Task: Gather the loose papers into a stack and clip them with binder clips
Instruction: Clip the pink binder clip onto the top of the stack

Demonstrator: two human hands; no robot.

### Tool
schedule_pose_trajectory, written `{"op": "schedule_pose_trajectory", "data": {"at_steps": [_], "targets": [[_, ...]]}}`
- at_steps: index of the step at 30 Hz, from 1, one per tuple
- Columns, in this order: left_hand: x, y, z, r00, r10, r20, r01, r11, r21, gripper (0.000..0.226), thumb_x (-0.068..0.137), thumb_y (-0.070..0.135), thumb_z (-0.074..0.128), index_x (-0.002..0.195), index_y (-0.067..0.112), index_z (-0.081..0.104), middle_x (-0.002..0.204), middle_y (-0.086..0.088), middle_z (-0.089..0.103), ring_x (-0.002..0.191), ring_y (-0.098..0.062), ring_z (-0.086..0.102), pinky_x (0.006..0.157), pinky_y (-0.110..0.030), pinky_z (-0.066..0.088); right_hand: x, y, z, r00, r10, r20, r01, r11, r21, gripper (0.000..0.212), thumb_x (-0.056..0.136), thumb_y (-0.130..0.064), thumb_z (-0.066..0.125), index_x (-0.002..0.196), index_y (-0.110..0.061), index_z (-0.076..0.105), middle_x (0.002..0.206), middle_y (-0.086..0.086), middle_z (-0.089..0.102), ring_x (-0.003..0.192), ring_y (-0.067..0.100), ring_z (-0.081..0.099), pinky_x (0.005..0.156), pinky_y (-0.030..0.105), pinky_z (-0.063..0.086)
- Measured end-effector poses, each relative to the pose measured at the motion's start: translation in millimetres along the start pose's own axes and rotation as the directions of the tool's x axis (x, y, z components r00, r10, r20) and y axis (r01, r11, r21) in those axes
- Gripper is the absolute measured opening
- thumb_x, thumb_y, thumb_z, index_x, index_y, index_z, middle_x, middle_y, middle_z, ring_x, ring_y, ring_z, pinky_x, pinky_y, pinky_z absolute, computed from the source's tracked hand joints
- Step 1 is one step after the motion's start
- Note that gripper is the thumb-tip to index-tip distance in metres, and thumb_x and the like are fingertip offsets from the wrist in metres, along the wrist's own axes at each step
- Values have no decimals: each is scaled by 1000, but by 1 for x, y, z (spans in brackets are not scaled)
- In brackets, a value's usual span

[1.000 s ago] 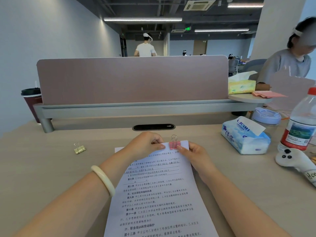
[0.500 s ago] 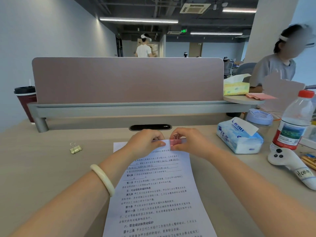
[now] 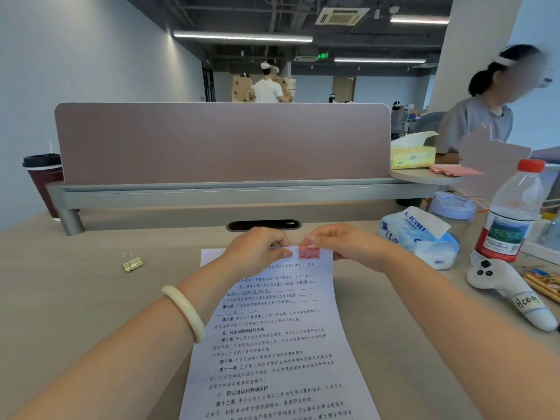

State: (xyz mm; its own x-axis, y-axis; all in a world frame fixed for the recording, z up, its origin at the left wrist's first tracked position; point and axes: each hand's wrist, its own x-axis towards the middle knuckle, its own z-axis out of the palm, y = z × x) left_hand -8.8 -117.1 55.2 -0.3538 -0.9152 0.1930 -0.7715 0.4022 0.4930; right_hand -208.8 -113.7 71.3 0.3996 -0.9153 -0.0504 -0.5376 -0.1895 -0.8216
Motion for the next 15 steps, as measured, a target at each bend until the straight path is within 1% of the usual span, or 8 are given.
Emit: {"op": "schedule_pose_trajectory", "data": {"at_steps": [2, 4, 5, 7, 9, 12, 14, 15], "targets": [[0, -1, -1, 1000, -4, -3, 4, 1000, -28, 13, 86, 32, 62, 89, 20, 67, 91, 6, 68, 94, -17, 62, 91, -45, 49, -2, -1, 0, 999, -41, 9, 42, 997, -59, 20, 84, -35, 67, 93, -19, 73, 87, -14, 69, 86, 0, 61, 81, 17, 46], [0, 0, -1, 1000, 3, -2, -3, 1000, -18, 11, 86, 32, 62, 86, 21, 66, 86, 9, 65, 92, -16, 61, 90, -43, 49, -4, -3, 2, 998, -68, 14, 69, 989, -133, 15, 80, -31, 72, 91, -21, 73, 84, -19, 67, 83, -7, 58, 78, 12, 40], [1, 1, 0, 1000, 3, 1, -3, 1000, -8, 10, 86, 31, 62, 84, 22, 65, 84, 9, 63, 90, -16, 59, 89, -41, 49, -3, -4, 3, 997, -77, 13, 78, 978, -194, 15, 78, -28, 74, 91, -20, 72, 83, -19, 65, 82, -6, 57, 76, 11, 38], [2, 1, 0, 1000, 10, 4, -10, 1000, -14, 8, 86, 30, 62, 81, 24, 63, 81, 9, 61, 87, -16, 58, 87, -41, 49, 0, -5, 7, 994, -111, -14, 100, 935, -341, 15, 76, -23, 76, 89, -20, 67, 79, -18, 59, 78, 1, 53, 68, 11, 37], [2, 1, 1, 1000, 17, 0, -17, 999, -29, 9, 86, 30, 63, 80, 23, 64, 78, 9, 61, 83, -18, 58, 85, -43, 49, 4, -3, 9, 987, -154, -52, 118, 899, -423, 17, 76, -21, 76, 85, -21, 62, 77, -16, 55, 77, 7, 51, 62, 11, 36], [-1, 4, -4, 1000, 9, 19, -9, 1000, 0, 15, 86, 32, 63, 89, 18, 67, 81, 6, 63, 86, -22, 62, 81, -39, 50, 6, -2, 11, 982, -174, -71, 131, 905, -406, 16, 77, -19, 75, 84, -21, 60, 77, -13, 55, 73, 2, 49, 58, 6, 36], [-7, 2, -16, 999, -29, 40, 26, 998, 64, 22, 83, 42, 63, 95, 24, 68, 84, 9, 65, 86, -18, 64, 78, -36, 51, 7, -2, 12, 981, -181, -75, 139, 912, -386, 14, 78, -19, 74, 85, -21, 63, 82, -10, 58, 74, 1, 50, 60, 7, 35], [-11, -3, -25, 997, -72, 34, 69, 993, 92, 26, 80, 47, 64, 97, 28, 67, 85, 11, 65, 86, -14, 64, 78, -33, 50, 7, -3, 11, 980, -185, -73, 144, 913, -382, 13, 78, -19, 74, 86, -21, 64, 83, -10, 59, 75, 1, 50, 60, 6, 36]]}}
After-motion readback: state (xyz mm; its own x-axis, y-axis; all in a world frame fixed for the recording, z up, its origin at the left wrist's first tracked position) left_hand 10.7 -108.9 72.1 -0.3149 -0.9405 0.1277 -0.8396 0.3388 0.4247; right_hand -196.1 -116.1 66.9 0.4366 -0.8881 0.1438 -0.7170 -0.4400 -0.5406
